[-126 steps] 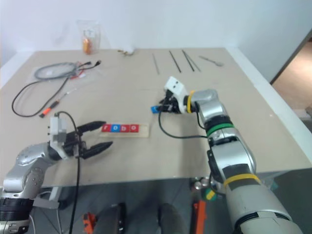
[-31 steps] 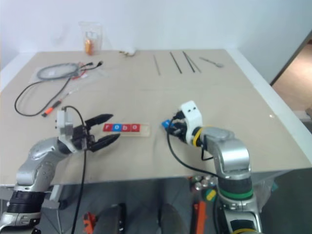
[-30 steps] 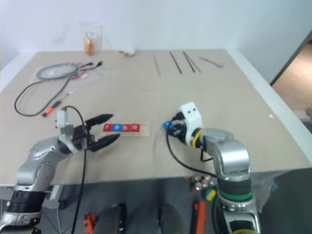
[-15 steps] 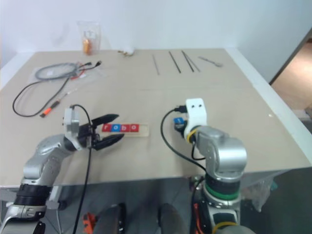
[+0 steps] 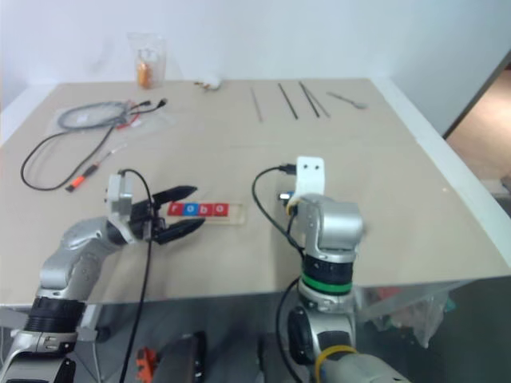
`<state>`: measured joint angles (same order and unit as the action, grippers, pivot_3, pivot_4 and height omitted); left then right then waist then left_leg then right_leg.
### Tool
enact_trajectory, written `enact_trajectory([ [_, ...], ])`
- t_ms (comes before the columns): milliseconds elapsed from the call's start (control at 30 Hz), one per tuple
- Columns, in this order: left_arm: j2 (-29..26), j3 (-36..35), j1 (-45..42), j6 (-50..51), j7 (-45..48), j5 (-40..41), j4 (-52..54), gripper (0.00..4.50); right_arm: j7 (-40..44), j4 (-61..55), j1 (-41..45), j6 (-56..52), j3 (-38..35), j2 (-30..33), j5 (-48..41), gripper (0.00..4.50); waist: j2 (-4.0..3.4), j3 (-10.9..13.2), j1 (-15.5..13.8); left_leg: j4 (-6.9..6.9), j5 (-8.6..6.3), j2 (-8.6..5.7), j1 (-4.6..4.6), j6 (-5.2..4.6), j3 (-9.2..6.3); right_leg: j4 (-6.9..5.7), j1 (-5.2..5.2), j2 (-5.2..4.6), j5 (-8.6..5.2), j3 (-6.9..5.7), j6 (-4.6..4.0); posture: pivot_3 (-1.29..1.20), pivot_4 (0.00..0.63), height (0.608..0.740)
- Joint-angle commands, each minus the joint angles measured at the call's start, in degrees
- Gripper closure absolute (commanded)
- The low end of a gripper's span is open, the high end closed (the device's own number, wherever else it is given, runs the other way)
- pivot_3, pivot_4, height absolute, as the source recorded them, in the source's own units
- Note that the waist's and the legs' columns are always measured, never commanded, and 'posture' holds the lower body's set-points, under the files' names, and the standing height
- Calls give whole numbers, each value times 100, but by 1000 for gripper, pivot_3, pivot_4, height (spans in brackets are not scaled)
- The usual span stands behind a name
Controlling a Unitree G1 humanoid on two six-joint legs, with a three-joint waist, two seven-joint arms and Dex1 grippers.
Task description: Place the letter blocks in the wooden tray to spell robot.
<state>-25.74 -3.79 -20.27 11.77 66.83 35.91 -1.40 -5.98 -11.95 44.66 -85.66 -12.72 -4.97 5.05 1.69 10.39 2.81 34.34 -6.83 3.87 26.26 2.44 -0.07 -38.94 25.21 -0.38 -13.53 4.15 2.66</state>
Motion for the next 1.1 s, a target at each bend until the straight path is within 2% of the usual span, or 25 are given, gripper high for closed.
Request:
enact_trajectory([
  [33,-44,-75,-22,-14,33,21,105,0,-248,222,359,376,-188,-172,14,3336,0,0,0,0,0,0,0,0,0,0,0,0,0,0,0,0,150,740],
  [233,-9,-65,-54,-57,25,7,86,0,-522,557,574,561,-392,-497,-46,3336,-1,0,2,-2,0,0,2,-1,-1,2,0,0,-2,-2,-1,0,150,740],
  [467,-13,-71,39,-57,-10,10,177,0,-787,851,642,984,-406,-502,-130,3336,-1,1,5,-7,0,0,5,-1,-4,4,2,0,-4,-4,-2,0,150,740],
  [533,-17,-79,61,-66,-19,9,190,0,-771,906,639,1053,-387,-495,-195,2285,-1,1,7,-7,0,0,5,-1,-4,4,3,0,-4,-4,-2,0,150,740],
  [567,-22,-86,74,-65,-20,13,199,0,-717,913,631,1089,-370,-504,-267,2058,-1,1,8,-7,0,0,5,-1,-4,4,3,0,-4,-4,-2,0,150,740],
  [733,-20,-90,96,-62,-40,17,218,0,-197,1064,832,827,-490,-560,-930,200,-1,1,10,-8,0,0,5,-1,-5,4,3,0,-4,-4,-3,0,150,740],
  [767,-14,-90,96,-63,-47,17,217,0,-5,1063,895,655,-513,-545,-1128,44,-1,1,11,-8,0,0,5,-1,-5,4,3,0,-4,-4,-3,0,150,740],
  [933,6,-90,104,-65,-80,20,228,0,688,932,1090,323,-391,31,-1663,44,-2,1,11,-10,0,1,6,-1,-8,4,3,0,-6,-7,-3,0,150,740],
  [1033,35,-83,114,-76,-113,14,231,0,1652,884,1235,708,-152,1095,-2052,44,-4,3,-14,-10,0,0,13,-1,-10,14,2,-2,-7,-11,-4,0,150,740],
  [1100,46,-77,138,-73,-132,18,264,0,2306,782,1126,1248,348,1927,-2098,44,-4,3,-28,-10,1,0,23,-2,-8,35,-4,-9,-9,-19,-1,0,150,740],
])
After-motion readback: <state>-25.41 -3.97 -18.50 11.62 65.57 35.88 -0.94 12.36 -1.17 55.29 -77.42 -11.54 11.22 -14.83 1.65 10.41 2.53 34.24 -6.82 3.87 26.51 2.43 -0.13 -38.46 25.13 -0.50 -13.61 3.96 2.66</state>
